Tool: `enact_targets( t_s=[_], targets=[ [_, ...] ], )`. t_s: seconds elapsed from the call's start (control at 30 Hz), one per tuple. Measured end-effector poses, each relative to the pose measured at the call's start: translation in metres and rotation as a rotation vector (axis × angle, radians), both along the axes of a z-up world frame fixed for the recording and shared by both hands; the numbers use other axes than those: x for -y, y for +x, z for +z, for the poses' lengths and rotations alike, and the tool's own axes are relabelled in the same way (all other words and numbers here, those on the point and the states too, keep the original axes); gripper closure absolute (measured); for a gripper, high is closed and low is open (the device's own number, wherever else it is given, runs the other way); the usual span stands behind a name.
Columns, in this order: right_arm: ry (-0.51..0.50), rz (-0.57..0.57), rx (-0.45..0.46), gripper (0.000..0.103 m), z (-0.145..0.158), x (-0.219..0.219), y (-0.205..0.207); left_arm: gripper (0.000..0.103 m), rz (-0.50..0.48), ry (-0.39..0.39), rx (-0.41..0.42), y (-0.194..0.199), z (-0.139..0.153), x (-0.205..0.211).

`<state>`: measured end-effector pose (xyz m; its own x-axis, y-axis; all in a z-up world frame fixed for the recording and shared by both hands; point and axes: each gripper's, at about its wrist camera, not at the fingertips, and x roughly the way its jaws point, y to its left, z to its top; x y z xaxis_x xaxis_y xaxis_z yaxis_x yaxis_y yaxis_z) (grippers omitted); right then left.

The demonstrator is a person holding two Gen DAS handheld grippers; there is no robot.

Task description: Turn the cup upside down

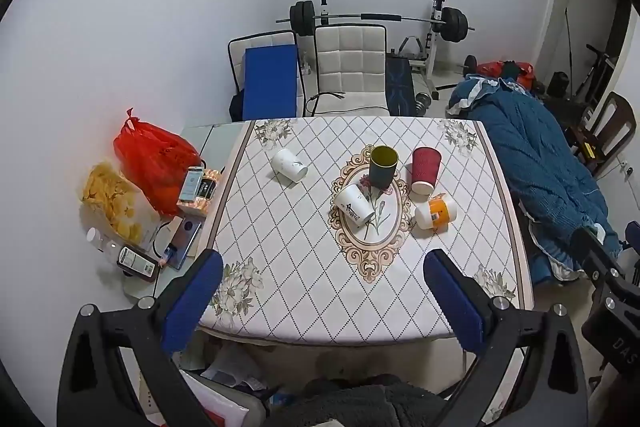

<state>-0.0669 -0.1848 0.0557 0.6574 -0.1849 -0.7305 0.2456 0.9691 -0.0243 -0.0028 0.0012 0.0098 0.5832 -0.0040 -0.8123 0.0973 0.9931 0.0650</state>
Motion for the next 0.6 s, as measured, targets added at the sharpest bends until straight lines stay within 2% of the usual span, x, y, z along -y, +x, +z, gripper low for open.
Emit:
enact_targets(
  t_s=[0.6],
  targets=[
    [0.005,0.006,0.009,0.000,0.006,0.001,-0.005,0.000,0.002,0.001,0.010,-0.010,0.006,0.008]
  ],
)
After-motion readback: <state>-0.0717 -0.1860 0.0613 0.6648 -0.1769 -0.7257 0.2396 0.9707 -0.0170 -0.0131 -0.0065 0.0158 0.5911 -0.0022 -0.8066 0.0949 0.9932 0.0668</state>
